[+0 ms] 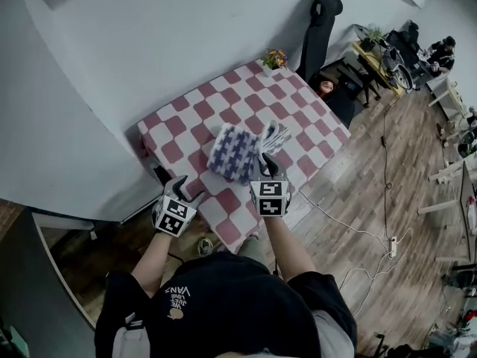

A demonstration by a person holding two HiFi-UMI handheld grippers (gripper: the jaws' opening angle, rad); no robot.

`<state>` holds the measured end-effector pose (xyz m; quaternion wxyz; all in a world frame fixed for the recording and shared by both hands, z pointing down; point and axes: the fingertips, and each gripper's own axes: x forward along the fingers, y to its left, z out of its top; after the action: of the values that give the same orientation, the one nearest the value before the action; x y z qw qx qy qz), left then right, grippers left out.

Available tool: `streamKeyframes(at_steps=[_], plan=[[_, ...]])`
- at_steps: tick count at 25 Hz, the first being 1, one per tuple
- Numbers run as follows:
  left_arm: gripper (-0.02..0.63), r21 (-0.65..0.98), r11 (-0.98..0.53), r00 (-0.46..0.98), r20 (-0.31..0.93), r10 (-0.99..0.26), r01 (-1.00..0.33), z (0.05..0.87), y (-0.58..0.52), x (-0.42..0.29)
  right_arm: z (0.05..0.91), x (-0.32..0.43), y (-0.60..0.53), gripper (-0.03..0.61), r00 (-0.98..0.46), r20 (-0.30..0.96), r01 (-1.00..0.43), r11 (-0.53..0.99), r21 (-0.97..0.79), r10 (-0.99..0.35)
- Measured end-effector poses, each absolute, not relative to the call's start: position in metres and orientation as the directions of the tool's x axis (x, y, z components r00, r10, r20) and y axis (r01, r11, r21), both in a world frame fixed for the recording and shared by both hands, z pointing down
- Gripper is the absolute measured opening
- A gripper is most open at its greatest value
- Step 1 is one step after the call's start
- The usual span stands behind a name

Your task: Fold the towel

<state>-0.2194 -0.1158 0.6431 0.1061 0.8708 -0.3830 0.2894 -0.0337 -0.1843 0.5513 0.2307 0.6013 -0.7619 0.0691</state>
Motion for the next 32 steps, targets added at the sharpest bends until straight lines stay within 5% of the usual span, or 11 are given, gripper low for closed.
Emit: streamKeyframes(at_steps=[10, 19, 25, 32], plan=[[0.264, 0.010, -0.565, 0.470, 0.568, -0.676, -0.825, 0.641, -0.077, -0.265, 0.607, -0.141, -0.209, 0.046, -0.305, 0.591, -0.781, 0.551, 0.294, -0.747], [0.264, 0.026, -0.510, 0.428, 0.580, -0.693, -0.860, 0.645, -0.062, -0.292, 0.658, -0.165, -0.203, 0.058, -0.314, 0.719, -0.737, 0.636, 0.227, -0.620], [0.264, 0.026, -0.521, 0.441, 0.570, -0.693, -0.853, 0.640, -0.062, -0.288, 0.676, -0.178, -0.193, 0.184, -0.361, 0.766, -0.714, 0.686, 0.140, -0.531], [0.264, 0.020, -0.544, 0.465, 0.544, -0.698, -0.839, 0.630, -0.068, -0.281, 0.662, -0.183, -0.190, 0.216, -0.436, 0.723, -0.743, 0.668, 0.046, -0.536]])
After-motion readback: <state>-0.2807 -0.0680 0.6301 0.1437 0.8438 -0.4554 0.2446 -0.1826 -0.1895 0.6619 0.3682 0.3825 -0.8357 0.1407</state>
